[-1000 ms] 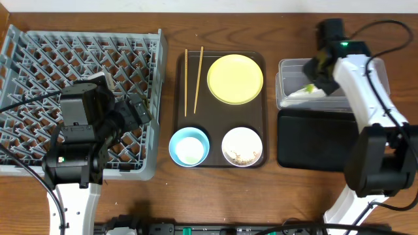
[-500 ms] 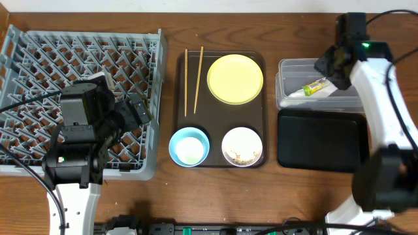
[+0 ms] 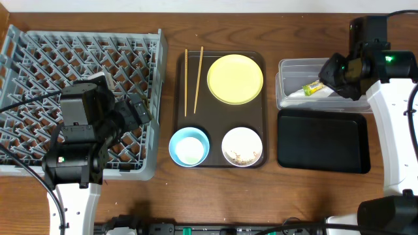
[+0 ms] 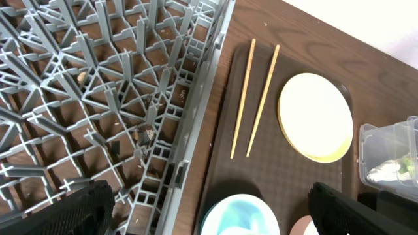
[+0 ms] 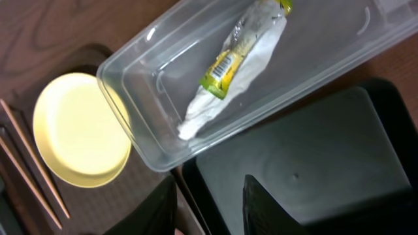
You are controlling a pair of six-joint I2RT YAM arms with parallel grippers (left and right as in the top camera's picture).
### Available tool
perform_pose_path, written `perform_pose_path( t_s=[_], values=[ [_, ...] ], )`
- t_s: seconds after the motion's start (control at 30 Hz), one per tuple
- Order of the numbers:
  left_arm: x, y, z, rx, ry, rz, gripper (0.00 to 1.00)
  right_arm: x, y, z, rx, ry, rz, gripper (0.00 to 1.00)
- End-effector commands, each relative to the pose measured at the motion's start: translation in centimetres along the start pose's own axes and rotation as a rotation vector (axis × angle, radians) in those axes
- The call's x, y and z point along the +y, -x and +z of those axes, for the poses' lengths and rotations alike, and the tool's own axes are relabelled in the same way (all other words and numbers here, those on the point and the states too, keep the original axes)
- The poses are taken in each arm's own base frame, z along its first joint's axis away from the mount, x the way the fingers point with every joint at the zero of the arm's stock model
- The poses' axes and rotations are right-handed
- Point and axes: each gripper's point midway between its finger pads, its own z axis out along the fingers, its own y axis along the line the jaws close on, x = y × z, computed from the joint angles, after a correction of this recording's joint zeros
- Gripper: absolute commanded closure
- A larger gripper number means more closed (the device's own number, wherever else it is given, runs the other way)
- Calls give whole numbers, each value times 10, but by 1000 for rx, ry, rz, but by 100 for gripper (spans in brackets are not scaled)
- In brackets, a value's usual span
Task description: Sort waste into correct bins and load items into the dishwasher
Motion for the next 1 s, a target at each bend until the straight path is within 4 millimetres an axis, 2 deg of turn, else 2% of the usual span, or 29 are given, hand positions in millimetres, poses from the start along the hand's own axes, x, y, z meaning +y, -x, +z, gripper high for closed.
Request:
perform_pose_path(
  t_s=[0.0, 0.97],
  values=[
    [-6, 5, -5, -14, -21, 23, 2, 5, -4, 2, 15, 13, -35, 69],
    [-6, 5, -5, -14, -21, 23, 2, 6, -11, 1, 50, 26, -72, 68]
  ],
)
